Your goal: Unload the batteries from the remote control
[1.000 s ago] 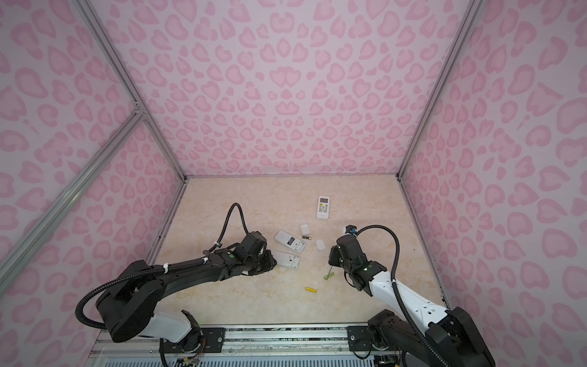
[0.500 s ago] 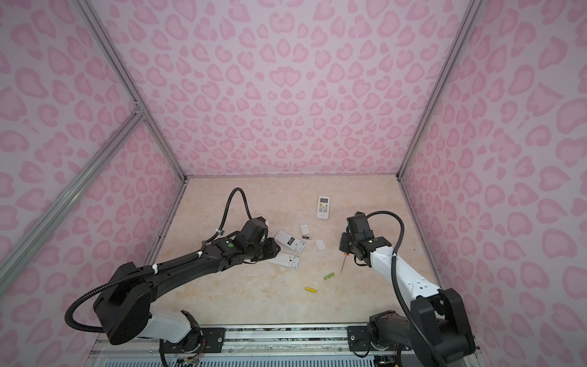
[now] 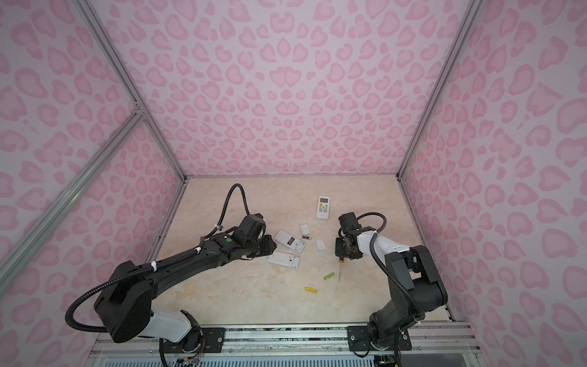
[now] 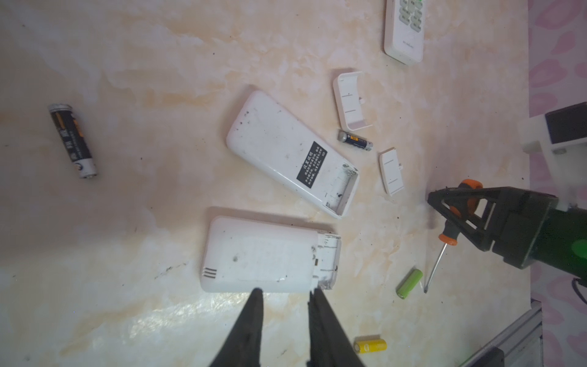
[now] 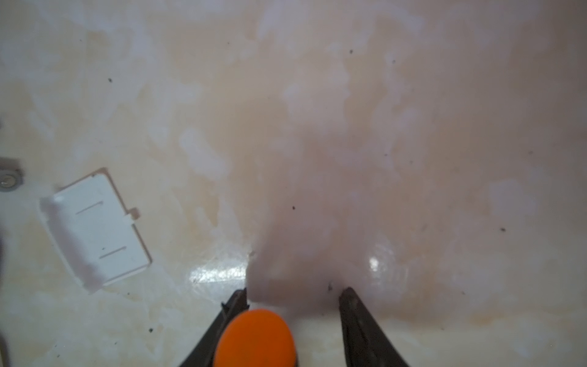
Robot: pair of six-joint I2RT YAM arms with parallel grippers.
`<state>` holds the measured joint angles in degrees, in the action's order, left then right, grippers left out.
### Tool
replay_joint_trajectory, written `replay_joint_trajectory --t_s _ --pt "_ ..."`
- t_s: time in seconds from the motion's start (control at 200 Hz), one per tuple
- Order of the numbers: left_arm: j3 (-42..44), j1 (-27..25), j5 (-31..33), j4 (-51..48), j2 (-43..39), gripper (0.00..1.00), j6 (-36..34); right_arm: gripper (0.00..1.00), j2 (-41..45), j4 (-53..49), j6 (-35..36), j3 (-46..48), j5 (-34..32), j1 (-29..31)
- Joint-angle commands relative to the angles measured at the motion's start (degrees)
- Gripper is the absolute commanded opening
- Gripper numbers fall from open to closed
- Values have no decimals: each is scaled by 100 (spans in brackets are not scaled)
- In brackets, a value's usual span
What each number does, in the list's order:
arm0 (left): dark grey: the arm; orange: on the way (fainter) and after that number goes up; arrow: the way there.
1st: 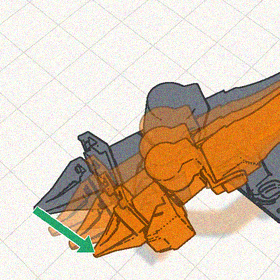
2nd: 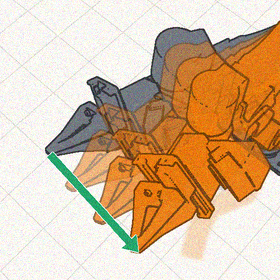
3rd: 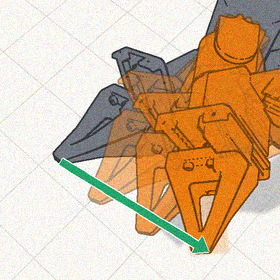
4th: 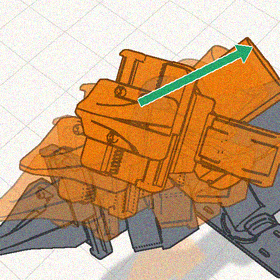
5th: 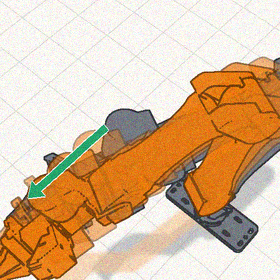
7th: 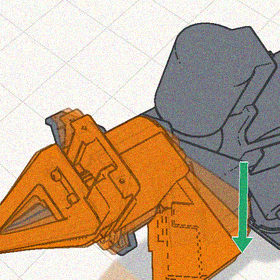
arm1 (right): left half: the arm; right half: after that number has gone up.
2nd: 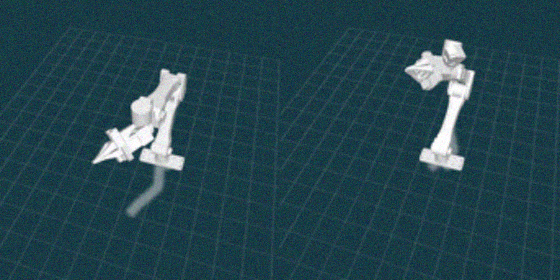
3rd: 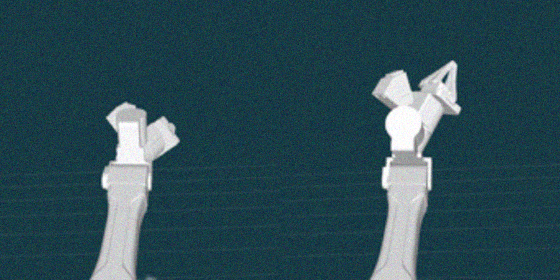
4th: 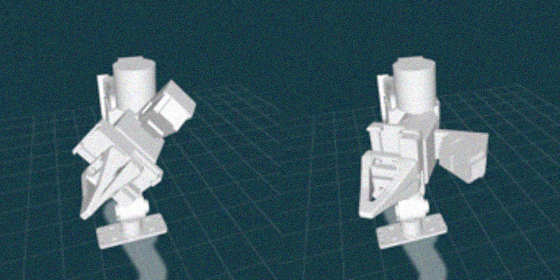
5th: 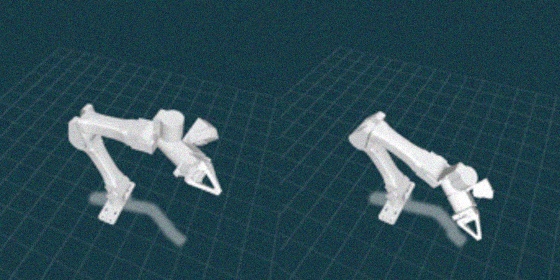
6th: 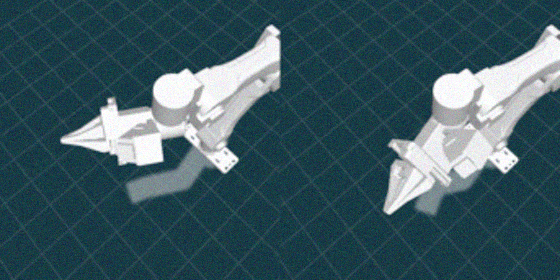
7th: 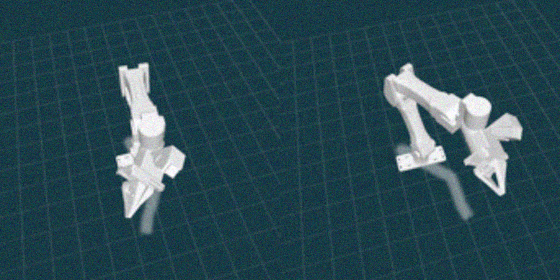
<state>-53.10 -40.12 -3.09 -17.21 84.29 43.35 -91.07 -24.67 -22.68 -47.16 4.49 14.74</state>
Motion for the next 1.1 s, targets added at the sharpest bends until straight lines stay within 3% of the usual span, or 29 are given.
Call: replay_joint_trajectory --t_s 0.0,0.635,0.775,0.86,0.995,1.095 --pt "43 61 30 -10 -110 30 -94 51 -95 -188 35 47 -6 14" --pt "43 304 107 -107 -306 31 -309 55 234 -205 103 -395 -318 108" --pt "64 325 152 -133 -380 31 -319 59 -113 -196 141 -941 -331 103" --pt "76 321 117 -117 -396 31 -361 69 -437 -249 119 -1443 -382 105" --pt "69 323 105 -75 -380 31 -448 74 -1049 -199 62 -2231 -351 150" --pt "-15 314 -64 56 -254 39 -641 77 -1524 -211 5 -2783 -388 247"
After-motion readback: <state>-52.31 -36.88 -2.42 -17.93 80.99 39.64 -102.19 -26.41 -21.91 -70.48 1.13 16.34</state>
